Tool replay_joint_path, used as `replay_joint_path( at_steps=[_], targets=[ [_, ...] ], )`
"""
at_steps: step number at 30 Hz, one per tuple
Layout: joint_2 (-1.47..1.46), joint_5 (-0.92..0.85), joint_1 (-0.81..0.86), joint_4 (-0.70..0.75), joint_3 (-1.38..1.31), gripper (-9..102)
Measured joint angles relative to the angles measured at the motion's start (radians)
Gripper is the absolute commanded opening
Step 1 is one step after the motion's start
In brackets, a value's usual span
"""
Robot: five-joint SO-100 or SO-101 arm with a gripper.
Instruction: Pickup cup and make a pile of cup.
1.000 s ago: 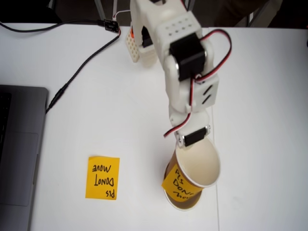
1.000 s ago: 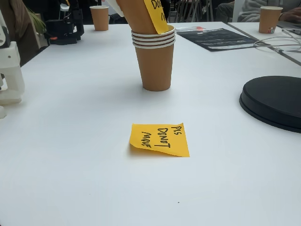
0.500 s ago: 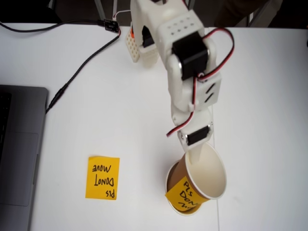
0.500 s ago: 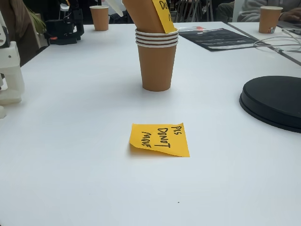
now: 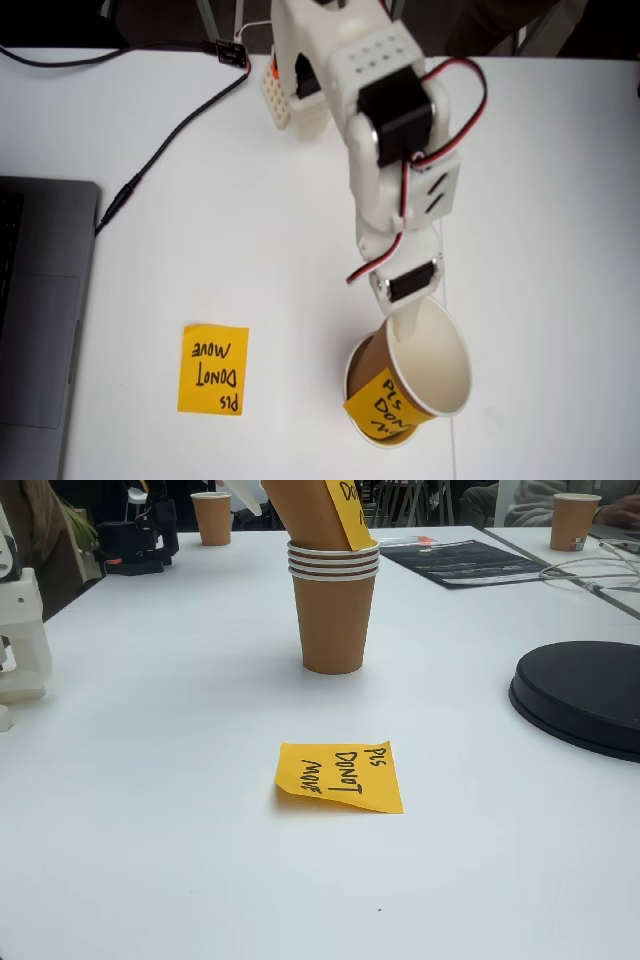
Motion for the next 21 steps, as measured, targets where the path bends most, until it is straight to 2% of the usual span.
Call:
replay_joint_path(
  at_steps=[21],
  targets=[
    [0.0, 0.0, 0.0, 0.0, 0.078, 17]
  ],
)
